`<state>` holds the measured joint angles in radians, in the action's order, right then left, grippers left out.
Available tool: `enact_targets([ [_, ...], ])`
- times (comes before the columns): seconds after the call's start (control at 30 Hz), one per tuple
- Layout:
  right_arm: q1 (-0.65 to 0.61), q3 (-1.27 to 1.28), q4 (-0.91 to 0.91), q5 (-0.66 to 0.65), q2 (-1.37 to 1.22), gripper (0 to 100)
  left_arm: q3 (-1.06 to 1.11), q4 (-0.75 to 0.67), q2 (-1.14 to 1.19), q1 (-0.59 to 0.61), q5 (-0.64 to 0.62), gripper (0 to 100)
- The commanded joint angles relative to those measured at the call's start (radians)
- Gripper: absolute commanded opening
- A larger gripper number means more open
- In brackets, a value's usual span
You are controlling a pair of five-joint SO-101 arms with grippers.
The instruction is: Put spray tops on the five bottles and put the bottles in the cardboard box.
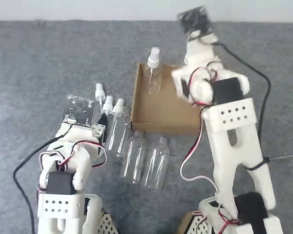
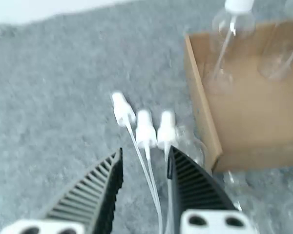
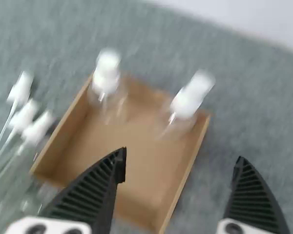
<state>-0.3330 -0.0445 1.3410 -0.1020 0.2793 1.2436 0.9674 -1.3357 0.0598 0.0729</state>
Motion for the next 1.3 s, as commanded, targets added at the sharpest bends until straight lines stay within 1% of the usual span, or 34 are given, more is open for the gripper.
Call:
enact_targets([
  [0.0, -0.104, -0.057, 0.157, -0.003, 0.076, 29.2, -0.004, -0.058, 0.008, 0.006, 0.011, 14],
  [0.07, -0.173, -0.006, 0.2, -0.008, 0.094, 29.2, -0.004, -0.058, 0.008, 0.028, 0.014, 14],
  [0.17, -0.262, 0.117, 0.197, -0.008, 0.171, 29.2, -0.019, -0.055, 0.012, 0.104, 0.025, 14],
  [0.3, -0.363, 0.338, 0.084, 0.012, 0.328, 29.2, -0.021, 0.003, 0.006, 0.203, 0.078, 14],
  [0.37, -0.401, 0.463, 0.004, 0.101, 0.386, 29.2, -0.019, 0.014, 0.006, 0.247, 0.08, 14],
  [0.5, -0.417, 0.663, -0.073, 0.362, 0.441, 29.2, 0.007, 0.011, 0.006, 0.282, 0.078, 14],
  [0.53, -0.417, 0.692, -0.087, 0.402, 0.443, 29.2, 0.018, 0.009, 0.006, 0.279, 0.078, 14],
  [0.57, -0.42, 0.721, -0.093, 0.414, 0.443, 29.2, 0.031, -0.003, 0.006, 0.278, 0.078, 14],
  [0.73, -0.466, 0.836, -0.142, 0.42, 0.443, 29.2, 0.087, -0.091, 0.006, 0.279, 0.077, 14],
  [0.87, -0.51, 0.919, -0.257, 0.422, 0.443, 29.2, 0.087, -0.094, 0.006, 0.279, 0.077, 14],
  [0.97, -0.518, 0.953, -0.298, 0.425, 0.438, 29.2, 0.088, -0.094, 0.006, 0.279, 0.077, 14],
  [1.0, -0.518, 0.953, -0.302, 0.428, 0.426, 29.2, 0.088, -0.094, 0.006, 0.279, 0.077, 14],
  [1.13, -0.516, 0.931, -0.303, 0.511, 0.303, 29.2, 0.088, -0.094, 0.006, 0.278, 0.072, 14],
  [1.27, -0.513, 0.835, -0.251, 0.574, 0.148, 29.2, 0.087, -0.094, 0.006, 0.278, 0.051, 14],
])
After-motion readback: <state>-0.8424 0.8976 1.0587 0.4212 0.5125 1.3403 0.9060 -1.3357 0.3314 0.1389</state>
